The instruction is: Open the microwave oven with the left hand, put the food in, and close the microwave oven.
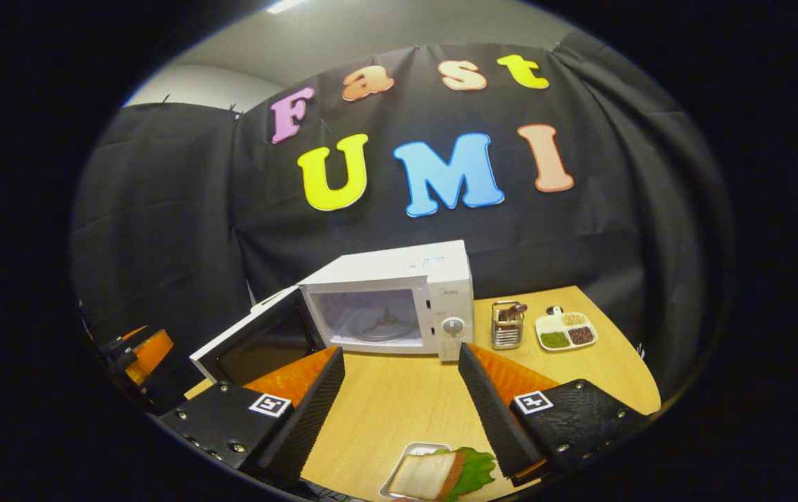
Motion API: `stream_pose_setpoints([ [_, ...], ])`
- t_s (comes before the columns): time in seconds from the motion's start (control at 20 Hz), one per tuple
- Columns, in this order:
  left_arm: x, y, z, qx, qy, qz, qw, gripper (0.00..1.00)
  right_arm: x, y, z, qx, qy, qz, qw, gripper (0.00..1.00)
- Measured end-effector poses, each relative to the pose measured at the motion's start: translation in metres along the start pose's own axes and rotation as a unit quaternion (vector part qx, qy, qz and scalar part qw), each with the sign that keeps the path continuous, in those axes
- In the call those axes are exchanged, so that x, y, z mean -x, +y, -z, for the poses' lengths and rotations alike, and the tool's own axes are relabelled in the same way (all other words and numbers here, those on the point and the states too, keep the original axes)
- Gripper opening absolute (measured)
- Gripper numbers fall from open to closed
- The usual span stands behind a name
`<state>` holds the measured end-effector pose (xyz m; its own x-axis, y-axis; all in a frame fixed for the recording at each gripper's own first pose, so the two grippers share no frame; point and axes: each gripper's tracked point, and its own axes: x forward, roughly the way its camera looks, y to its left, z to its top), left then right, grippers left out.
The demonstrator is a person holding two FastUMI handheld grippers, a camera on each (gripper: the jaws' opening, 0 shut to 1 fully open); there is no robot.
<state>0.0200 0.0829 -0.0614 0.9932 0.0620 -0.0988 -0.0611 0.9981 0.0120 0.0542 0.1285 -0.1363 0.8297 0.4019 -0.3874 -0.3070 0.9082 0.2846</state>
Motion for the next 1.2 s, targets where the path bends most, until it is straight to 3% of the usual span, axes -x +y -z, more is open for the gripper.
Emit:
stream_pose_setpoints([
  [0.35, 0.01, -0.044, -0.035, -0.004, -0.032, -0.005, 0.999, 0.97, 0.003, -0.045, 0.065, -0.065, 0.121, -0.023, 0.99, 0.98],
  [0.4, 0.012, -0.048, -0.037, -0.002, -0.032, -0.006, 0.999, 0.97, 0.004, -0.05, 0.075, -0.073, 0.14, -0.027, 0.987, 0.94],
  [0.5, 0.015, -0.057, -0.036, -0.003, -0.031, -0.009, 0.999, 0.96, 0.008, -0.057, 0.096, -0.087, 0.175, -0.034, 0.98, 0.98],
  [0.8, 0.017, -0.078, -0.029, -0.005, -0.023, -0.01, 1.0, 0.97, 0.02, -0.062, 0.148, -0.153, 0.267, -0.056, 0.95, 0.98],
  [1.2, 0.023, -0.087, -0.034, -0.015, -0.022, -0.027, 0.999, 0.97, 0.027, -0.05, 0.193, -0.223, 0.343, -0.077, 0.909, 0.99],
])
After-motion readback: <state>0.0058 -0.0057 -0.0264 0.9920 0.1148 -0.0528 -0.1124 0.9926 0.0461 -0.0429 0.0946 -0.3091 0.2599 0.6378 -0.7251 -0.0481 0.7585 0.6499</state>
